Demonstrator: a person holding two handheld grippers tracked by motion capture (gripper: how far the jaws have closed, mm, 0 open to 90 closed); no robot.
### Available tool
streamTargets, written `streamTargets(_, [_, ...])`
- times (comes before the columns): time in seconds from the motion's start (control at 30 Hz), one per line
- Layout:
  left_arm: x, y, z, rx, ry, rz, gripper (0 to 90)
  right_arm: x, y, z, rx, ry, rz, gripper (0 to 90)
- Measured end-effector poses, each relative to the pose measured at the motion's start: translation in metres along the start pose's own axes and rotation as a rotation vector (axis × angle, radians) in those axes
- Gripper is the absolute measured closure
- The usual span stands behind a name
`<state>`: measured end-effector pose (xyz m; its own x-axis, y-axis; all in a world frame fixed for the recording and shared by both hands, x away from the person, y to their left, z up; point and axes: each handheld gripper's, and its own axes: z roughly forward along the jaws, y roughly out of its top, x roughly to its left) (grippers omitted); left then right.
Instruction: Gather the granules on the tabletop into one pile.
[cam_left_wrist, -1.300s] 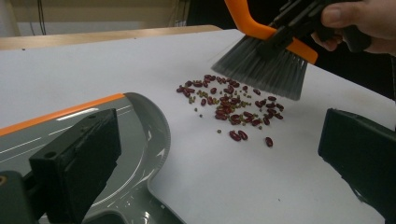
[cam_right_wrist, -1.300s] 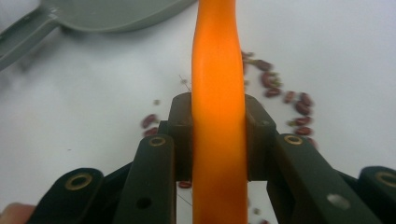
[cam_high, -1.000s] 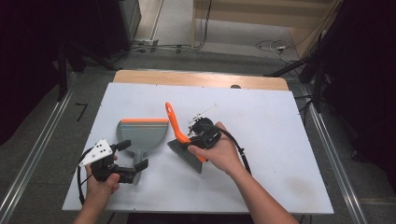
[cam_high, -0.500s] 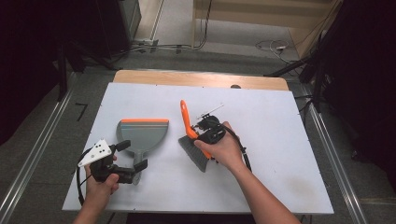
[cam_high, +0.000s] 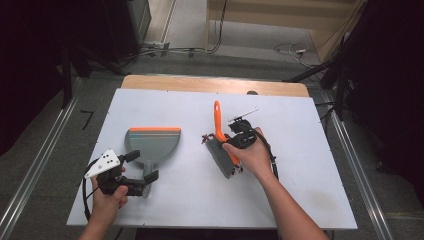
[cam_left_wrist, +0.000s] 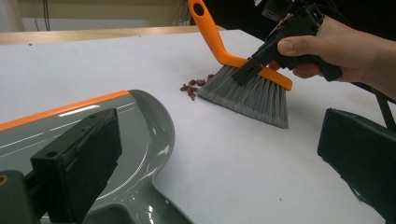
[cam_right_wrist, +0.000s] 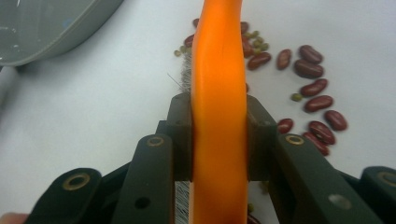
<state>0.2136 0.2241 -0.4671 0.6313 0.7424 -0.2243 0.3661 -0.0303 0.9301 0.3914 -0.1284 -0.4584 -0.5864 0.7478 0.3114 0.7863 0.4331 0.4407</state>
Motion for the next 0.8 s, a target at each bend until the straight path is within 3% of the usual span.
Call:
streamTargets(0.27, [0.0,0.0,0.0,-0.001,0.001,0.001,0.8,-0.012,-0.002,-0.005,-0.02,-0.005,0.042,68.0])
streamTargets(0.33, [0.0,0.0,0.001,0.0,-0.001,0.001,0.8,-0.013,-0.003,-0.008,-0.031,0.015,0.058,68.3])
streamTargets(0.37, [-0.001,0.0,0.002,0.002,-0.004,0.003,0.8,-0.009,-0.003,-0.013,-0.045,0.039,0.056,68.7])
streamTargets(0.6, [-0.003,0.0,0.004,0.013,-0.004,0.012,0.8,0.009,0.009,-0.018,-0.086,0.053,0.035,68.8])
streamTargets(0.8, [-0.002,0.0,0.004,0.014,0.001,0.012,0.8,0.029,0.028,0.0,-0.088,0.066,0.03,68.8])
